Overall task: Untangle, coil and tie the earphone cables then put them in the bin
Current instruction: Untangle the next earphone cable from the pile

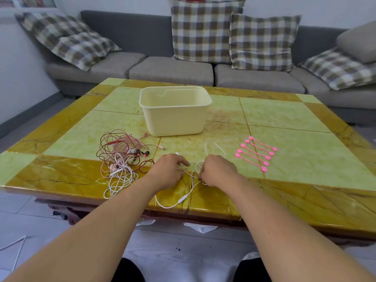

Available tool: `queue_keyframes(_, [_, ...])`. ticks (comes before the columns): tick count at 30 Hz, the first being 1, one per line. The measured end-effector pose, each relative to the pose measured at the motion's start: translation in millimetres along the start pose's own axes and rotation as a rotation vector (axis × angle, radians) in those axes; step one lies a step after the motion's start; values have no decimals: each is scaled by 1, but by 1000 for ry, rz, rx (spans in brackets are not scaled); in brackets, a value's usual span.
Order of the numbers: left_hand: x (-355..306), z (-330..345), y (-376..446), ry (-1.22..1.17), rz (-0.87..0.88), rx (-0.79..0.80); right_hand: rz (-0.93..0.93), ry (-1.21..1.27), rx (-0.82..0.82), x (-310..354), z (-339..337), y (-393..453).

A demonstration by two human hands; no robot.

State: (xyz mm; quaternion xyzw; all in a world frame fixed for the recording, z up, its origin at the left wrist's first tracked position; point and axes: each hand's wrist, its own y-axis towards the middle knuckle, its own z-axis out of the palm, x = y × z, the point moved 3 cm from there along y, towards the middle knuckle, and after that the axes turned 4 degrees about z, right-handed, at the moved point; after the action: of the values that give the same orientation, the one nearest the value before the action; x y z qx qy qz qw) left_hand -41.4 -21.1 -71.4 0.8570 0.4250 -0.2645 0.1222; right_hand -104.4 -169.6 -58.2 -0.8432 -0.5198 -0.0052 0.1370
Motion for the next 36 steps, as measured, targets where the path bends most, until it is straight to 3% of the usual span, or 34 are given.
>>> queue_keyframes(3, [-5, 3, -1, 37, -2, 12, -30, -19, -74, -5, -21, -12])
queue_keyframes(8, [-14, 2, 1, -25, 21, -66, 4, 190, -414, -37, -87, -33])
queue_keyframes(14, [-13, 17, 2, -66, -45, -54, -20, 408, -144, -52, -35, -24])
queue_keyframes(17, [-9, 22, 4, -55, -91, -72, -61, 483, -156, -53, -30, -17])
queue_keyframes(22, [-10, 35, 5, -78, -107, -55, -98, 359, 74, -48, -6, -6])
queue_keyframes(27, [-21, 43, 8, -87, -115, -168, 85, 574, -161, -54, -6, 13])
queue_keyframes(33, [-37, 36, 17, -50, -34, -339, 96, 490, -84, -46, 4, 34])
queue_keyframes(36, [-36, 25, 14, -145, -32, -395, 84, 497, -135, -43, 2, 42])
